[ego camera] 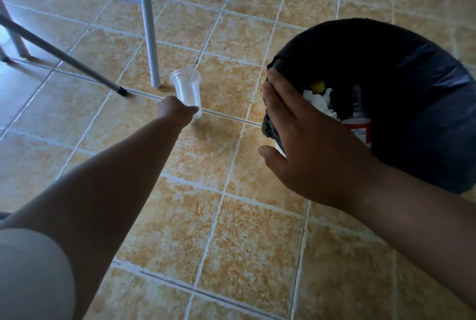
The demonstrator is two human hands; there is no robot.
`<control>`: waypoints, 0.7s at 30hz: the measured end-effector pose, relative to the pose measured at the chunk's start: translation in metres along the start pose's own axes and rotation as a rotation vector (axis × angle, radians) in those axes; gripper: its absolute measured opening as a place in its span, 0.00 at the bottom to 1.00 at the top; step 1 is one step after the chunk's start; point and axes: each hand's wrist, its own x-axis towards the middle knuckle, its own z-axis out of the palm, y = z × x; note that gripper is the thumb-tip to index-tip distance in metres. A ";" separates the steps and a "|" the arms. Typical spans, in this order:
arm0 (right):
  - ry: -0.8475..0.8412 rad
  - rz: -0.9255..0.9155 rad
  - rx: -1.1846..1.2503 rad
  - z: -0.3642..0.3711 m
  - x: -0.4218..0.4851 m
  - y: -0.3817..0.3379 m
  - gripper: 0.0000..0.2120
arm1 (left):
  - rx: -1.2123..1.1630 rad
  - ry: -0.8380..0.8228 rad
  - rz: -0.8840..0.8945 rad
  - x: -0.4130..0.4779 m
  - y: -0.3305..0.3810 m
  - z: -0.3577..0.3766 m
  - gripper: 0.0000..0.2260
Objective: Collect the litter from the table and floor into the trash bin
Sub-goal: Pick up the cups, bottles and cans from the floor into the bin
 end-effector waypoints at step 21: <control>0.107 0.059 0.159 -0.023 -0.011 0.005 0.36 | -0.345 0.046 0.388 -0.128 0.049 -0.065 0.29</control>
